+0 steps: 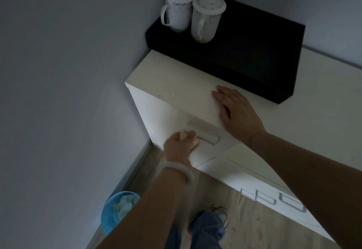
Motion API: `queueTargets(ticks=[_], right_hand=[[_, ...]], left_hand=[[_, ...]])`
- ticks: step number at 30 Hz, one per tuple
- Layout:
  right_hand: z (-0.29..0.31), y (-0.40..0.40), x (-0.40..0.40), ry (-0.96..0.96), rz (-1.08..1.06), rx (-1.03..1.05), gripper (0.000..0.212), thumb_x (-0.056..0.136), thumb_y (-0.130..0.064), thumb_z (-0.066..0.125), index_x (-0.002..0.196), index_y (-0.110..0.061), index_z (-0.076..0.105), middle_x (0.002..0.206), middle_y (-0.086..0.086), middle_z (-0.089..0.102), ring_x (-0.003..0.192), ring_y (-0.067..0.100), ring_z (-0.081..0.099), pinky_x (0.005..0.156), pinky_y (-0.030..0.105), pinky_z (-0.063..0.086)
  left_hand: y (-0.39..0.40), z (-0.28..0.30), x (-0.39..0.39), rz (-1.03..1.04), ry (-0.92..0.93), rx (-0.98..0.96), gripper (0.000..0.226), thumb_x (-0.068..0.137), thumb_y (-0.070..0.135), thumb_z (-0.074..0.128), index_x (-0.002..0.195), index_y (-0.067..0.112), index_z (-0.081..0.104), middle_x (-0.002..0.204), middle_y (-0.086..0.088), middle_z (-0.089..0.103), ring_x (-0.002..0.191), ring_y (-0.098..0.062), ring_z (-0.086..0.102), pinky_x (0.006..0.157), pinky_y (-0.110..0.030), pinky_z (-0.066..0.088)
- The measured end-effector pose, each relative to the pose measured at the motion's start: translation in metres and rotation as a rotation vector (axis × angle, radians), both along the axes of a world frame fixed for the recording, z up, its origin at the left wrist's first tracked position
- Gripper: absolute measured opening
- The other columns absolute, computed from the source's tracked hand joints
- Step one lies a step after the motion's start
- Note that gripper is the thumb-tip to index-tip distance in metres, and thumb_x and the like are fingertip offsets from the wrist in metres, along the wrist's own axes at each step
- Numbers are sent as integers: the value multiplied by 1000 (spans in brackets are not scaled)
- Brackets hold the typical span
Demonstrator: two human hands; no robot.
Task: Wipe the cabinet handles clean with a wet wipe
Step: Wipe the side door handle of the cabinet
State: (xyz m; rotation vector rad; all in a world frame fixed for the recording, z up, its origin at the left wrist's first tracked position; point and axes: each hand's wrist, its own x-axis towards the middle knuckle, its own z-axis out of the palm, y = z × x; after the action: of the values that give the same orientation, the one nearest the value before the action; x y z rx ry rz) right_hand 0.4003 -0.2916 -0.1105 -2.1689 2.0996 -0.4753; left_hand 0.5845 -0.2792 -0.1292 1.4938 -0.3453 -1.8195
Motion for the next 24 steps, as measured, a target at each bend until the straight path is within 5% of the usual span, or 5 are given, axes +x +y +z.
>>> queueTargets(ticks=[6, 8, 11, 16, 24], right_hand=[[0, 0, 0, 7, -8, 7, 46, 99, -24, 36, 145, -20, 43, 152, 1, 39, 140, 14, 34, 120, 30, 15], [0, 0, 0, 14, -14, 15, 46, 99, -24, 36, 145, -21, 42, 152, 1, 38, 140, 14, 33, 119, 28, 12], [0, 0, 1, 23, -9, 15, 49, 98, -28, 31, 145, -21, 42, 152, 1, 39, 140, 14, 33, 120, 28, 13], [0, 0, 0, 16, -6, 10, 47, 98, -25, 35, 145, -20, 41, 152, 1, 38, 140, 14, 33, 120, 32, 16], [2, 0, 0, 34, -11, 24, 49, 97, -27, 32, 146, -20, 40, 152, 1, 37, 141, 14, 32, 120, 33, 16]], left_hand=[[-20, -10, 4, -204, -436, -259, 10, 86, 13, 64, 90, 21, 69, 89, -5, 69, 90, -28, 66, 87, -52, 56], [-4, -11, -13, -270, -474, -316, 28, 96, 17, 53, 120, 18, 67, 104, -1, 69, 100, -21, 65, 96, -44, 53], [14, -10, -24, -156, -378, -310, 41, 103, 12, 42, 144, 17, 46, 90, 23, 60, 78, 5, 55, 89, -23, 47], [13, -5, -20, -63, -279, -227, 36, 100, 7, 49, 135, 13, 58, 121, 0, 67, 108, -11, 63, 102, -35, 51], [26, -3, -42, -63, -132, 9, 10, 93, -2, 55, 88, -6, 63, 86, -15, 63, 80, -23, 59, 68, -25, 55]])
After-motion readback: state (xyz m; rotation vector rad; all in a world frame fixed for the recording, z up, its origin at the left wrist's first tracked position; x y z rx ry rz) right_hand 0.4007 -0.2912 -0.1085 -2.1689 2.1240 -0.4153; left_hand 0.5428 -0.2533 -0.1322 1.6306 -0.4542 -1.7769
